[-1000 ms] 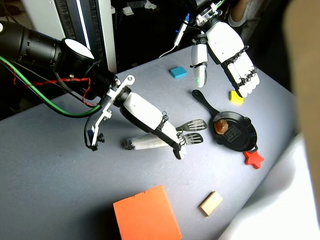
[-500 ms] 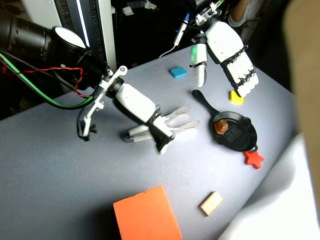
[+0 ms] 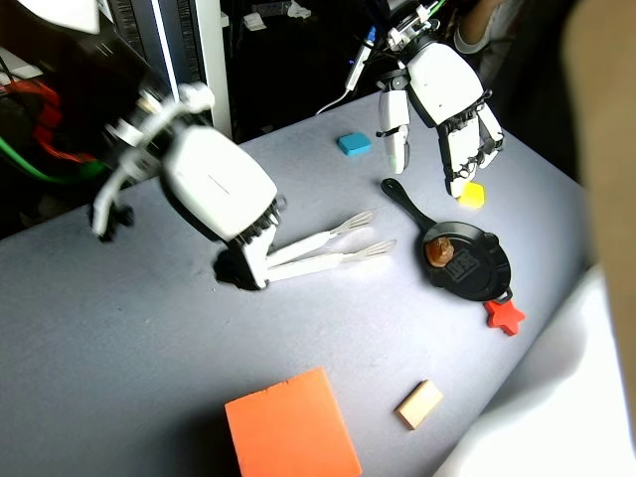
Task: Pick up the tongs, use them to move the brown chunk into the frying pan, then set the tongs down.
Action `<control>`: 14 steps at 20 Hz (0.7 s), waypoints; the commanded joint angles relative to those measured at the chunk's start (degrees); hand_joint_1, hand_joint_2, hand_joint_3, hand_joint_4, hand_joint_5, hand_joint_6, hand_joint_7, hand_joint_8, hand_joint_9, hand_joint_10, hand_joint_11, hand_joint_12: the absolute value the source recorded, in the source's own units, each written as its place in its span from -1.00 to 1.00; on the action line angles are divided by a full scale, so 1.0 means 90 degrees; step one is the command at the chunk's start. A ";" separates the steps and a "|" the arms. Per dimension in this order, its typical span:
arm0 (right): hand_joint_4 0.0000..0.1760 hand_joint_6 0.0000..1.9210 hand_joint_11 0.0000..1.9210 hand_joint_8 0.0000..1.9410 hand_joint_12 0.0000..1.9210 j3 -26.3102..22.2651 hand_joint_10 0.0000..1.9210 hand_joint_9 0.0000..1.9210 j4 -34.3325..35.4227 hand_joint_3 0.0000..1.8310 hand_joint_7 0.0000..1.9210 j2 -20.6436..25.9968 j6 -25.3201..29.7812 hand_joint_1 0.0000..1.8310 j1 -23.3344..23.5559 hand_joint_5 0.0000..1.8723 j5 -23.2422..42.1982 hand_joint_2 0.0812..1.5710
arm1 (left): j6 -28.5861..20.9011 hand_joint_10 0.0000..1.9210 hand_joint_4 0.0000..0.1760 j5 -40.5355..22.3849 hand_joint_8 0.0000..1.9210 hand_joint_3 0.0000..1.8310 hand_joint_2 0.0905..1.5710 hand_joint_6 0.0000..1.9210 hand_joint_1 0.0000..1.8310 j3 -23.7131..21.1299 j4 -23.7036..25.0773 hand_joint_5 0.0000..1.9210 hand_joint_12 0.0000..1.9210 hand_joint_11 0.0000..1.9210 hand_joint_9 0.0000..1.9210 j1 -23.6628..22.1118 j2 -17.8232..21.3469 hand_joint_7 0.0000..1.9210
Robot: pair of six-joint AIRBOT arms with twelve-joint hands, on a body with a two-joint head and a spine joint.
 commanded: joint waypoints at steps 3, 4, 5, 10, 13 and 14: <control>-1.00 0.60 0.29 0.71 1.00 -0.0218 1.00 0.30 -0.0247 -0.98 0.32 0.0696 -0.0038 -0.75 0.0083 0.18 0.1198 0.85 | 0.0022 0.97 -1.00 -0.0285 0.73 -0.99 0.84 0.63 -0.83 0.0003 0.0527 -0.19 1.00 -0.29 -0.14 -0.0096 0.0037 -0.05; -1.00 0.66 0.33 0.76 1.00 -0.0223 1.00 0.34 -0.0247 -0.98 0.35 0.0870 -0.0024 -0.77 0.0150 0.19 0.1455 0.89 | 0.0023 0.99 -1.00 -0.0285 0.78 -1.00 0.85 0.73 -0.79 0.0016 0.0553 -0.15 1.00 -0.19 -0.07 -0.0111 0.0037 0.01; -1.00 0.88 0.44 0.95 1.00 -0.0223 1.00 0.43 -0.0247 -0.99 0.37 0.1009 0.0013 -0.53 0.0191 0.22 0.1613 0.91 | 0.0025 1.00 -1.00 -0.0285 0.92 -1.00 0.85 0.93 -0.56 0.0029 0.0601 -0.05 1.00 0.05 0.14 -0.0123 0.0034 0.17; 0.36 0.93 0.50 1.00 1.00 -0.0223 1.00 0.48 -0.0248 -0.99 0.40 0.1281 -0.0155 -0.41 0.0281 0.29 0.1725 0.92 | 0.0053 1.00 -1.00 -0.0285 1.00 -1.00 0.86 0.98 -0.35 0.0012 0.0604 0.04 1.00 0.18 0.21 -0.0136 0.0033 0.17; 0.99 0.91 0.48 1.00 1.00 -0.0049 1.00 0.45 -0.0250 -0.99 0.38 0.1244 -0.0031 -0.41 0.0324 0.27 0.2266 0.92 | 0.0078 1.00 -1.00 -0.0285 1.00 -1.00 0.87 1.00 -0.36 0.0025 0.0606 0.00 1.00 0.21 0.21 -0.0139 0.0033 0.16; 1.00 0.87 0.47 1.00 1.00 0.0043 1.00 0.44 -0.0250 -0.99 0.37 0.1222 0.0032 -0.40 0.0357 0.27 0.2431 0.91 | 0.0083 1.00 -1.00 -0.0285 1.00 -1.00 0.85 1.00 -0.35 0.0021 0.0606 0.01 1.00 0.22 0.22 -0.0139 0.0033 0.18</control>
